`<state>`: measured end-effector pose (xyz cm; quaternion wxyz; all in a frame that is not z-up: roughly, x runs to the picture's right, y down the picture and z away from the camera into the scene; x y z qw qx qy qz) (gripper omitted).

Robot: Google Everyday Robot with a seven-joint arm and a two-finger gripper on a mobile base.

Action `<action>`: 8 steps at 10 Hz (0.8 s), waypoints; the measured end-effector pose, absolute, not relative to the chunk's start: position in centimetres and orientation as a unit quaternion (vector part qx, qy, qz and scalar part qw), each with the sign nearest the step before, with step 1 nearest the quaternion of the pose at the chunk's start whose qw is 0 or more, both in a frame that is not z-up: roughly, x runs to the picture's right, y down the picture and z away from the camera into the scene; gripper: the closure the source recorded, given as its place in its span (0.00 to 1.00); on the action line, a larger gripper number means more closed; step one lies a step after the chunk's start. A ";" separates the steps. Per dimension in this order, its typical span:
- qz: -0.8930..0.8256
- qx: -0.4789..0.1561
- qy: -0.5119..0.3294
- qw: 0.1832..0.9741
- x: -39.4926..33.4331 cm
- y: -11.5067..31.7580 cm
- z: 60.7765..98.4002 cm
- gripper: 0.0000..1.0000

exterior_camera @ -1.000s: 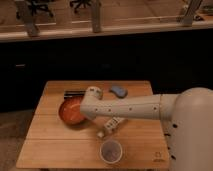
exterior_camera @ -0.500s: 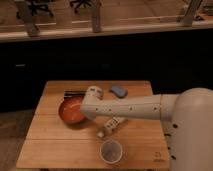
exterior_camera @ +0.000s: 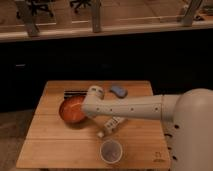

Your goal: Drag the ceramic bowl in a circle

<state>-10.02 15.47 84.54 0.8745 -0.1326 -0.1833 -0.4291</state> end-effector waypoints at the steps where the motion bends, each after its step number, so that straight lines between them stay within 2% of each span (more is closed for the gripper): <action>1: -0.429 -0.131 -0.184 0.874 -10.1 15.3 84.6 0.65; 2: -0.429 -0.130 -0.184 0.875 -10.1 15.2 84.6 0.64; 3: -0.430 -0.130 -0.184 0.875 -10.1 15.2 84.7 0.68; 4: -0.430 -0.128 -0.183 0.875 -10.1 15.2 84.7 0.78; 6: -0.431 -0.126 -0.184 0.875 -10.4 15.2 84.6 0.90; 8: -0.431 -0.123 -0.184 0.875 -10.4 15.0 84.6 0.88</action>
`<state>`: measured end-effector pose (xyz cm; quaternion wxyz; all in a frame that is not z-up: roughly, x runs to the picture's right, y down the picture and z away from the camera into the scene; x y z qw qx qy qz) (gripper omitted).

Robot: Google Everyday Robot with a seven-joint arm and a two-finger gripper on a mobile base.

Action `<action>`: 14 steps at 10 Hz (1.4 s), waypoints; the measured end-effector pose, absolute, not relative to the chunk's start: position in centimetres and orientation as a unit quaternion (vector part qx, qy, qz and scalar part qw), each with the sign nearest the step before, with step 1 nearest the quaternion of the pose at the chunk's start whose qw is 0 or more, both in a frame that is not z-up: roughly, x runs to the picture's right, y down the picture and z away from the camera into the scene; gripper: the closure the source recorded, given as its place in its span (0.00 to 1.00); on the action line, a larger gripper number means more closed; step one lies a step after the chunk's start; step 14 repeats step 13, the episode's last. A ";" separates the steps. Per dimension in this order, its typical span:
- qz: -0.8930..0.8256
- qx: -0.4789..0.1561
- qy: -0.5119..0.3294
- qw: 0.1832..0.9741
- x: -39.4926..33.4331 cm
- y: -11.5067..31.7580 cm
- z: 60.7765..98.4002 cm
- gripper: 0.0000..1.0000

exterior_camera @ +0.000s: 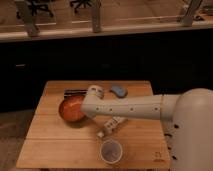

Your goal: Drag the ceramic bowl in a circle

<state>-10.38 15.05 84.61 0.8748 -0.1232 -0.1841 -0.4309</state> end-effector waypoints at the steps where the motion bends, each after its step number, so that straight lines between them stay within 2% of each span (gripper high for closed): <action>1: -0.432 -0.122 -0.183 0.875 -10.5 14.9 84.6 0.80; 2: -0.433 -0.121 -0.183 0.874 -10.8 14.9 84.6 0.78; 5: -0.436 -0.119 -0.183 0.873 -11.3 15.0 84.6 0.82; 11: -0.440 -0.112 -0.184 0.872 -11.7 14.9 84.7 0.68; 12: -0.439 -0.111 -0.184 0.873 -11.7 14.8 84.8 0.63; 14: -0.439 -0.111 -0.184 0.873 -11.8 14.7 84.9 0.62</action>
